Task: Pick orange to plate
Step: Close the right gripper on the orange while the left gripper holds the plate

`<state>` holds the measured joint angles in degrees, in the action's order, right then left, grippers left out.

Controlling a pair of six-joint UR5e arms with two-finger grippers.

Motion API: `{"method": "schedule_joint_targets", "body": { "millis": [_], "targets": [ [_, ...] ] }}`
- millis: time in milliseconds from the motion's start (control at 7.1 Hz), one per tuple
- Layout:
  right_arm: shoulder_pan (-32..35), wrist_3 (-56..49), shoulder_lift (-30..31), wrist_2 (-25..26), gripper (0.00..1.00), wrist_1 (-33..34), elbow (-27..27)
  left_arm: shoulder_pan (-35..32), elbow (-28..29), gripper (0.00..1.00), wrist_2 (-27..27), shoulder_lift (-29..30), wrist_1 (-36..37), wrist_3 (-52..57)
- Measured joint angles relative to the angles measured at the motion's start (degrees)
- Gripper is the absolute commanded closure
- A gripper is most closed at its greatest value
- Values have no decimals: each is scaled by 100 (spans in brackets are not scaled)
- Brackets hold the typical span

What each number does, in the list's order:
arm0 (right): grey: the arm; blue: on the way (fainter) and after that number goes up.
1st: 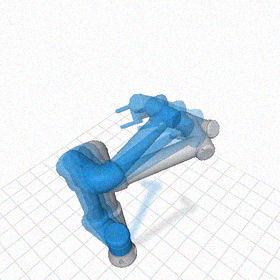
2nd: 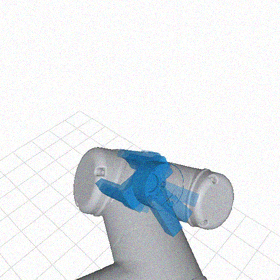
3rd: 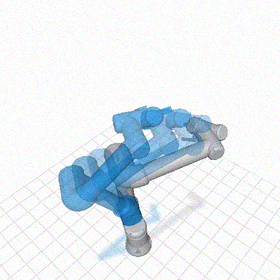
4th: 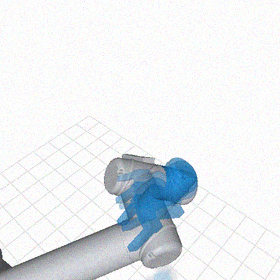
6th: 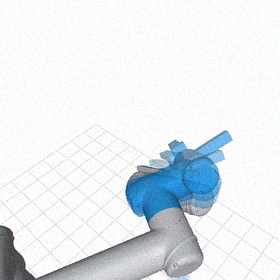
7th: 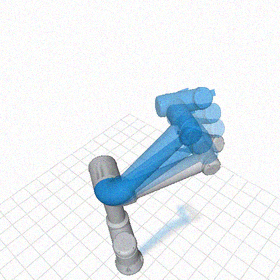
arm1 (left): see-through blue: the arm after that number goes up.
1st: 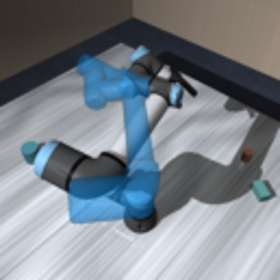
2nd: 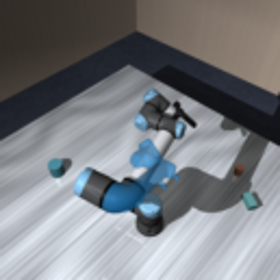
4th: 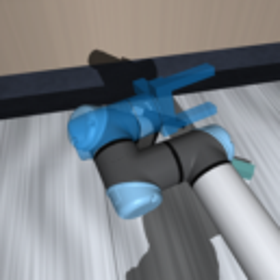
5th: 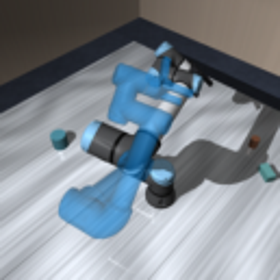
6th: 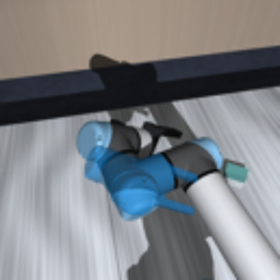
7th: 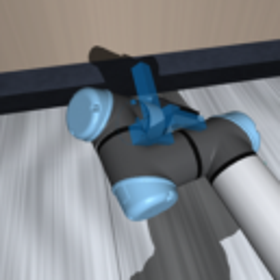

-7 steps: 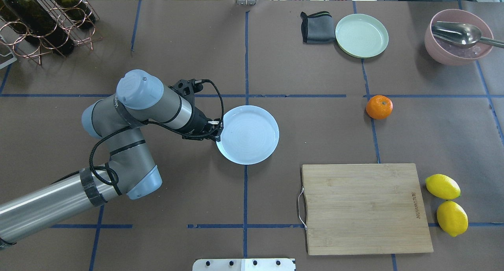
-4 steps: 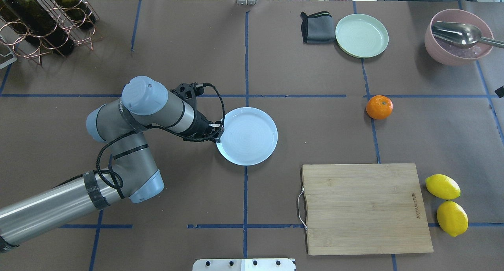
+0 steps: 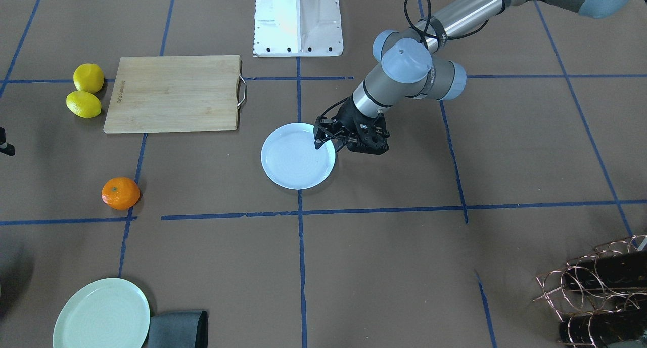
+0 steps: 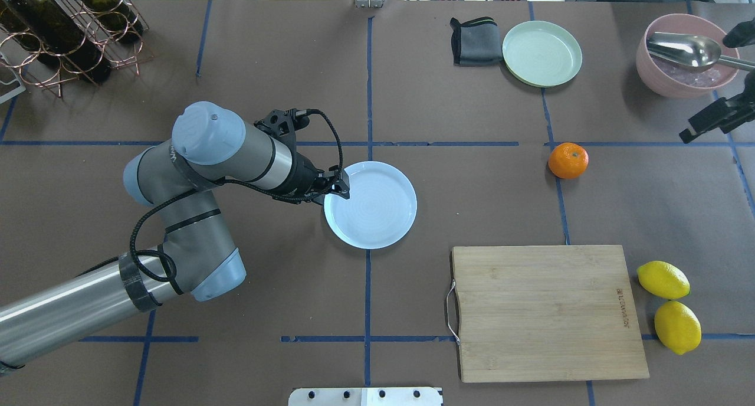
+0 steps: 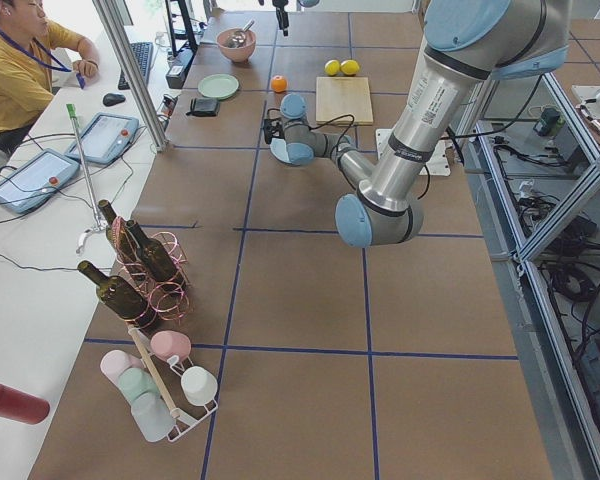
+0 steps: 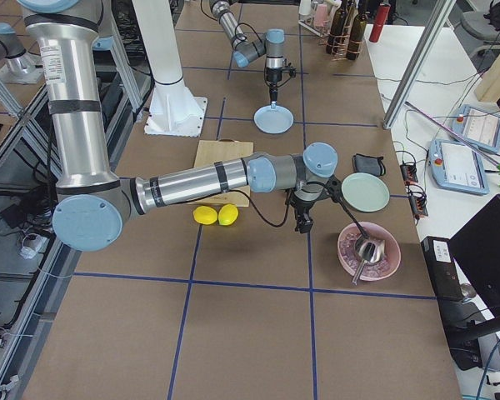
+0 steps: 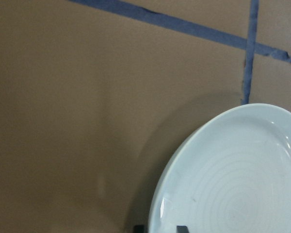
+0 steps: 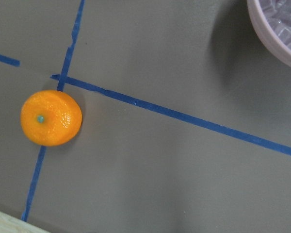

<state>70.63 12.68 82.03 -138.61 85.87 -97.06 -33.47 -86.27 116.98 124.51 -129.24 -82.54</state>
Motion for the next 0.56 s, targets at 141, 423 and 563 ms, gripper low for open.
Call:
{"method": "schedule_joint_targets", "body": {
  "millis": [141,423,563],
  "targets": [
    [-387,1175,-14,248,0,-880,119,-27,-110,39,3,-33,7,-11],
    [-1150,2996,-69,986,0,-2142,257,-70,-205,38,12,-81,26,-16],
    [-1426,3475,-198,1272,0,-2339,308,-76,-217,38,11,-94,29,-16]
  ]
}}
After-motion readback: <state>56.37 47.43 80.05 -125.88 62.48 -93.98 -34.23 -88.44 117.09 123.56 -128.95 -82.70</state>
